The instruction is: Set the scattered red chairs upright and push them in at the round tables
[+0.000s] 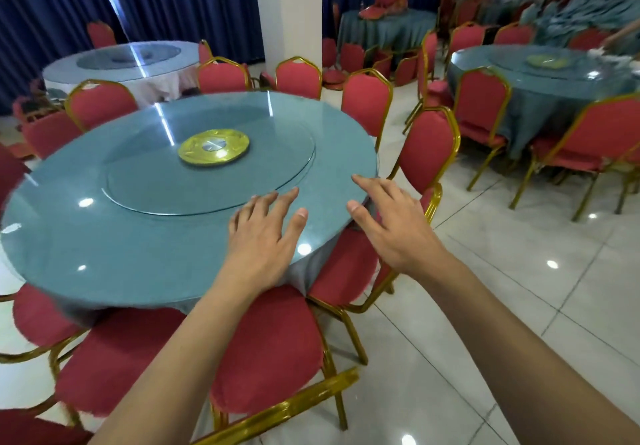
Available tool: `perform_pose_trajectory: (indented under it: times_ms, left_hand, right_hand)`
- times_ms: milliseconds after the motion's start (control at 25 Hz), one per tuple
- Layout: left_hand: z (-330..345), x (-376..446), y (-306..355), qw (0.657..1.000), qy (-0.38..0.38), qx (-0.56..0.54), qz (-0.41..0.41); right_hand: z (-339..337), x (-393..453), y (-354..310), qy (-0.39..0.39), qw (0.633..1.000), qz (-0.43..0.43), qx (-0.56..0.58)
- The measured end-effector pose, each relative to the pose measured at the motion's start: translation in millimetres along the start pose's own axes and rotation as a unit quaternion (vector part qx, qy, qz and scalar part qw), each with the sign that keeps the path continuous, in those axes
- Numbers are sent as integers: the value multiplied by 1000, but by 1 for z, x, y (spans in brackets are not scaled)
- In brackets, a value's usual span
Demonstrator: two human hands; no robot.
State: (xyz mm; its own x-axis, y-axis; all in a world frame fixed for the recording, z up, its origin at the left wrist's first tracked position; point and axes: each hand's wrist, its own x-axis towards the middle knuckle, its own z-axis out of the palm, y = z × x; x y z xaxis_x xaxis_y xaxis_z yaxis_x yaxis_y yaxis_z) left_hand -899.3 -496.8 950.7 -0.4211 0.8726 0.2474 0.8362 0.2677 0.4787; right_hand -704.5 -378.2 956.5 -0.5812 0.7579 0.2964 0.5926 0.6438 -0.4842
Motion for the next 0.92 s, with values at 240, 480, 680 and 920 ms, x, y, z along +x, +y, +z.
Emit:
perform_pose_trajectory:
  times_ms: [240, 480, 680, 920]
  left_hand:
    - [30, 52, 85, 999, -6, -12, 40]
    - [73, 103, 189, 999, 32, -8, 42]
    - [107, 150, 267, 997, 74, 3, 18]
    - [150, 212, 320, 997, 73, 17, -11]
  right_hand:
    - [-65, 23, 85, 9, 999, 32, -2]
    - [-145, 56, 184, 13, 1000, 3, 10]
    - [-207, 106, 263, 5, 999, -41, 7]
    - [-234, 172, 340, -1, 999, -51, 18]
